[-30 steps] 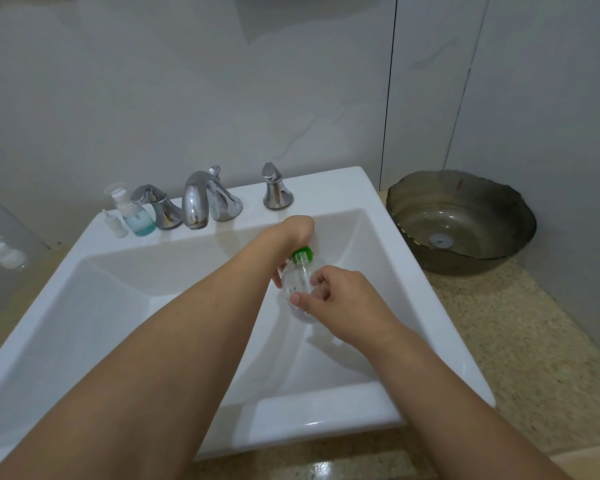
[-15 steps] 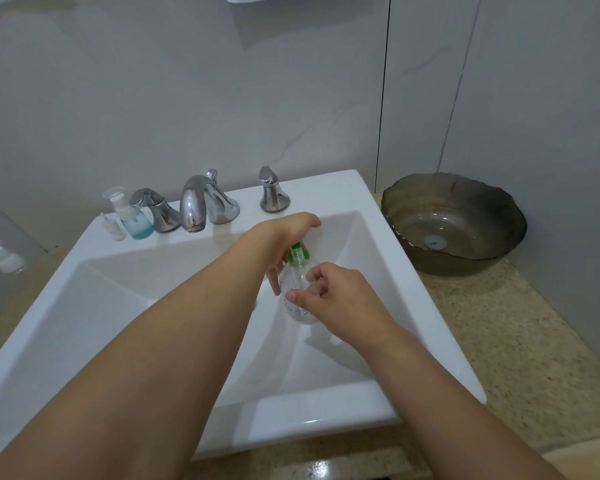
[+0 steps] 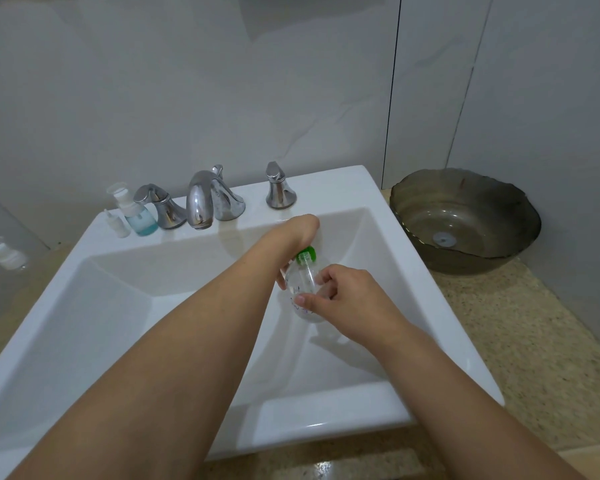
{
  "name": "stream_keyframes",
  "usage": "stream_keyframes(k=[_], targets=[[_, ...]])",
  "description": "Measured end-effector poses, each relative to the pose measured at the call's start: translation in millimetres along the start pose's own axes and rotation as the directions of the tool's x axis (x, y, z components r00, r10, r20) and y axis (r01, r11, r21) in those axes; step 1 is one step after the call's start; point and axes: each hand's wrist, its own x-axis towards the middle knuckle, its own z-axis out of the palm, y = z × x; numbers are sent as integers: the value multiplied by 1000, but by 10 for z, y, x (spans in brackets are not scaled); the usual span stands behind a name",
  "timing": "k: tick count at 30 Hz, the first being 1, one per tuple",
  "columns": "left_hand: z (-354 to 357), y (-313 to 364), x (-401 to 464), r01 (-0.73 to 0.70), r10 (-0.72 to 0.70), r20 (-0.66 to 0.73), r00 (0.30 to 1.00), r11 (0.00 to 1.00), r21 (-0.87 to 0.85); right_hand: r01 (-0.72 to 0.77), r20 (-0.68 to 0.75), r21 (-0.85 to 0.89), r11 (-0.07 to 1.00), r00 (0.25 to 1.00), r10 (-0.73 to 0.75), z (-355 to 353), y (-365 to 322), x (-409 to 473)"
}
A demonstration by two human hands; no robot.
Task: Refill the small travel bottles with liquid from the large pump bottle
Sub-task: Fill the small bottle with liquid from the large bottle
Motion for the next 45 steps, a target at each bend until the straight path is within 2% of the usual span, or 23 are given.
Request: stream_keyframes(k=[7,11,18,22,28,40,45], targets=[[-10,4,12,-11,11,8,1000,1000,10,3,-15,27,1000,1000,-3,-5,-7,-13],[-108,42,4,0,-3,107,994,1000,25,4,-33,98,995,999,-1,-29,-22,-34],[-207,87,-25,33,-40,231,972,999,36,18,-30,80,997,999,-15,-56,-45,-52],[-91,61,-14,20,-30,137,990,997,78,6,-24,69,998,1000,-4,-51,-37,-40],[43,15,-23,-7,8,-20,1000,1000,6,6,-25,-22,1000,1000,-6,-8,-6,-7],[67,22,-62,14,-16,-43,999,999,-42,4,-18,4,1000,1000,-4,-12,-10,-5],[-37,66,-78,33,-35,69,997,999,33,12,-33,70,997,999,-9,-26,-40,-19]])
